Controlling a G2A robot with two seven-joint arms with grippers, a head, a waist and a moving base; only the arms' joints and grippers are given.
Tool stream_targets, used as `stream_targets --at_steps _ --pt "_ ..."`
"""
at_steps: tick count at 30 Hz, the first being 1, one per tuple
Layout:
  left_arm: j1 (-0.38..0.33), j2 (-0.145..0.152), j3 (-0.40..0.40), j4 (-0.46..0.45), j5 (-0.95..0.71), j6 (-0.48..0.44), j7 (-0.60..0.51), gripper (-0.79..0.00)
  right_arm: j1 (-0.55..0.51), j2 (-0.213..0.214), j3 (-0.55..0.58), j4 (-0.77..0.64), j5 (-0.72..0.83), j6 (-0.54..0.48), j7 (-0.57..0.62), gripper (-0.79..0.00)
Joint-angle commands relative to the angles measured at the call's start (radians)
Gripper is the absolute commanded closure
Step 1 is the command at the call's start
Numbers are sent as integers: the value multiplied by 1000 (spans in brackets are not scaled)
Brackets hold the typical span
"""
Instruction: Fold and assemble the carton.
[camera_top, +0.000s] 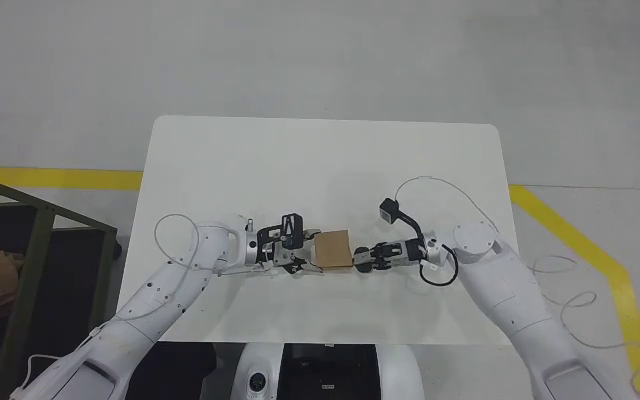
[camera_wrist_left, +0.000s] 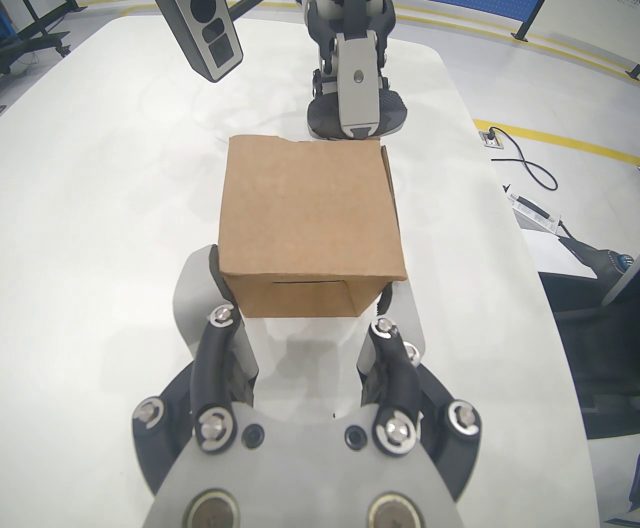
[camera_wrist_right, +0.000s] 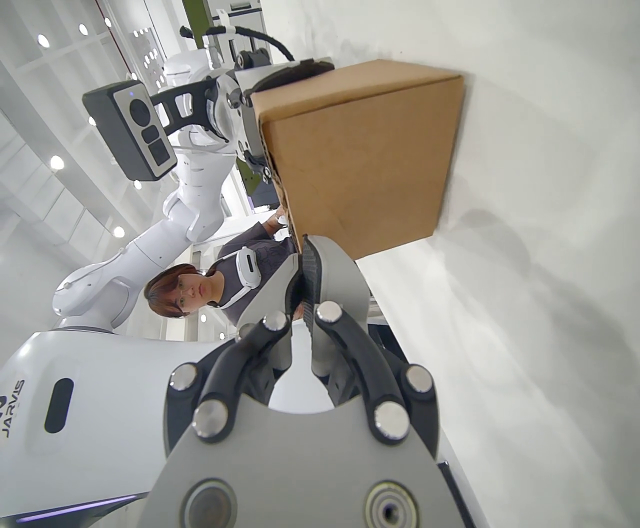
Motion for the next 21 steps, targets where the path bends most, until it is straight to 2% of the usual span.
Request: stream_targets --at_steps 1,7,10,11,12,13,21 --pt "-1 -1 1 0 -1 0 -1 -416 7 -3 -8 9 3 -3 -2 0" --pt "-3 -1 0 3 -3 -1 -9 -419 17 -1 3 45 9 -24 -12 0" --pt "-4 0 -6 5 -6 -1 -10 -462 9 11 35 47 -3 -37 -30 0" --pt "-4 1 -9 4 -6 0 -11 -529 3 16 48 40 -8 -41 -36 0" --pt "-4 2 -12 2 -7 1 -10 -674 -3 21 60 29 -14 -46 -42 0" --pt "-2 3 -16 0 -8 2 -8 -785 -10 26 73 17 -23 -50 -50 0" --pt "28 13 -44 -31 -22 -22 38 -785 -74 60 162 -82 -69 -79 -113 0"
